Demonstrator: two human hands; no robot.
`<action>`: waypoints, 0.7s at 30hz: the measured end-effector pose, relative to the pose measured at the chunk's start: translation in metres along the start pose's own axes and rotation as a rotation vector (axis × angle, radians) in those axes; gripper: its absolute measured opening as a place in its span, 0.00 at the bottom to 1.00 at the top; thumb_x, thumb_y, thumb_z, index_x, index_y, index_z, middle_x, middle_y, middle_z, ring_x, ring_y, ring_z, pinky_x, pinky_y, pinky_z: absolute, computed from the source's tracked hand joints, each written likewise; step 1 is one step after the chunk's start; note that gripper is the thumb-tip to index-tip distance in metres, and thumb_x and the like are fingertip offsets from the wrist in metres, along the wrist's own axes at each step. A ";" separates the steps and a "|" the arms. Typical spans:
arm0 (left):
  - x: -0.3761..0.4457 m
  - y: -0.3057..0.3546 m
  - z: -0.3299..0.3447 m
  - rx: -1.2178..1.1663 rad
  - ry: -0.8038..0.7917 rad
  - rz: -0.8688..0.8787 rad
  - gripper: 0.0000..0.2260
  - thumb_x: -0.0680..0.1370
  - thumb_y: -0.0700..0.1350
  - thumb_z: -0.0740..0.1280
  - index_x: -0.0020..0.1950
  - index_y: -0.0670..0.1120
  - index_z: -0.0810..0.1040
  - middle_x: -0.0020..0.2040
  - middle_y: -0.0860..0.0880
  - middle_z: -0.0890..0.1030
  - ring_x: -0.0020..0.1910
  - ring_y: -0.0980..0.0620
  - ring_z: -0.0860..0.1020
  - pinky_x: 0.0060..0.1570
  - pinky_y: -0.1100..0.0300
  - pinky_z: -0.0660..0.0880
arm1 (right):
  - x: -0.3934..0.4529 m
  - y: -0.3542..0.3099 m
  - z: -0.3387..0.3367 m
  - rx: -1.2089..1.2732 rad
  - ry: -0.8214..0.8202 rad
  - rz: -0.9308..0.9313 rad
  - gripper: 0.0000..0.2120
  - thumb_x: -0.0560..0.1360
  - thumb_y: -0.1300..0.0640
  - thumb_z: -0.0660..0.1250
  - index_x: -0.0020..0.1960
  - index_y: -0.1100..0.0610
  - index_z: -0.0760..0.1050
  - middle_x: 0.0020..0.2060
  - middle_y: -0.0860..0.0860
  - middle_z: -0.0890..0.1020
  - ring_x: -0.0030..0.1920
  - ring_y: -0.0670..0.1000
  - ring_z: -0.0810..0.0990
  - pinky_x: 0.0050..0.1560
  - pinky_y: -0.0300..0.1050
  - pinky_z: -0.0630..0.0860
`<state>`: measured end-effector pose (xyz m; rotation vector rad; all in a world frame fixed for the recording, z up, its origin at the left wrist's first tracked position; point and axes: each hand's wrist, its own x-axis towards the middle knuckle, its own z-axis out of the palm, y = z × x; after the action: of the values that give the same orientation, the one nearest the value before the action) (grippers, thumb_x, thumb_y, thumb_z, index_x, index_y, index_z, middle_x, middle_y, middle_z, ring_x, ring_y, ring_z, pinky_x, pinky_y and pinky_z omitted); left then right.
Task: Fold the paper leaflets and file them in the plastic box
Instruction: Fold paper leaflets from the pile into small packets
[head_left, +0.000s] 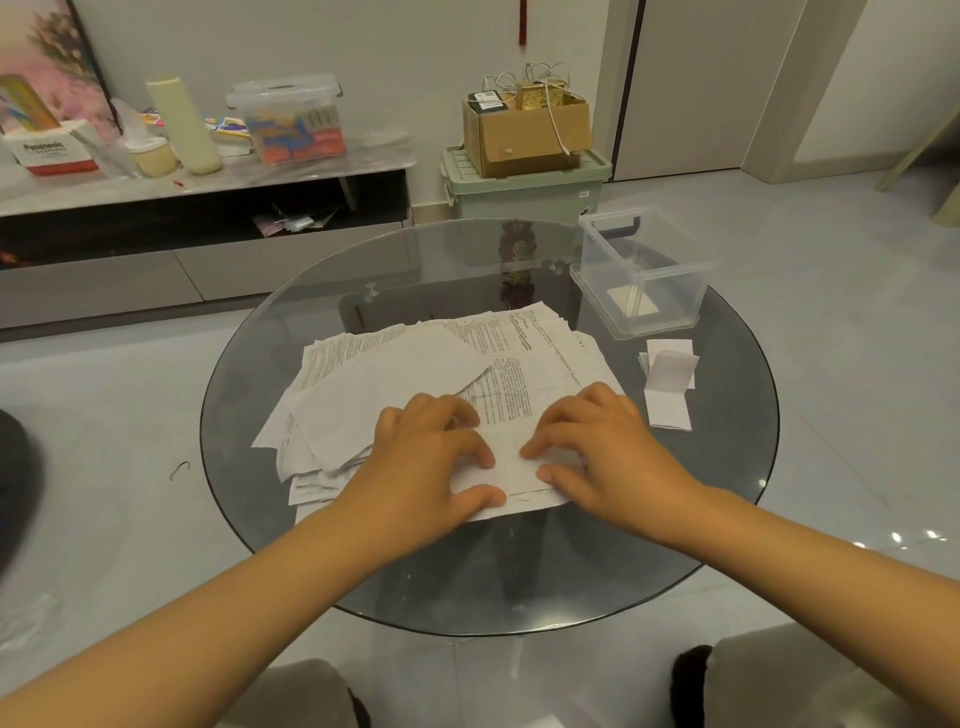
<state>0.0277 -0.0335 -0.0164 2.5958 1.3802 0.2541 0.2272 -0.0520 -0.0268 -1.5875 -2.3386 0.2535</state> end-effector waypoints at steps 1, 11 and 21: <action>-0.001 0.000 0.000 0.020 0.011 0.007 0.17 0.72 0.62 0.67 0.58 0.58 0.77 0.67 0.58 0.63 0.66 0.55 0.59 0.58 0.64 0.52 | 0.000 0.000 0.001 0.002 -0.018 -0.015 0.14 0.75 0.47 0.65 0.60 0.46 0.77 0.57 0.42 0.75 0.59 0.48 0.64 0.55 0.38 0.54; -0.001 0.000 0.001 -0.032 0.005 0.064 0.12 0.77 0.55 0.63 0.57 0.53 0.79 0.55 0.56 0.76 0.56 0.57 0.72 0.59 0.61 0.63 | -0.001 0.001 -0.003 -0.040 -0.019 -0.097 0.19 0.75 0.39 0.56 0.55 0.46 0.80 0.51 0.41 0.80 0.54 0.47 0.69 0.52 0.38 0.55; 0.015 0.005 0.003 -0.110 0.056 -0.088 0.10 0.78 0.48 0.63 0.58 0.51 0.75 0.56 0.52 0.77 0.54 0.50 0.74 0.56 0.56 0.70 | 0.013 -0.004 0.006 0.080 0.081 0.120 0.12 0.77 0.49 0.62 0.59 0.49 0.74 0.53 0.48 0.79 0.54 0.49 0.72 0.55 0.41 0.65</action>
<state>0.0403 -0.0238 -0.0167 2.4497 1.4512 0.3810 0.2171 -0.0410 -0.0295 -1.6696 -2.1493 0.2990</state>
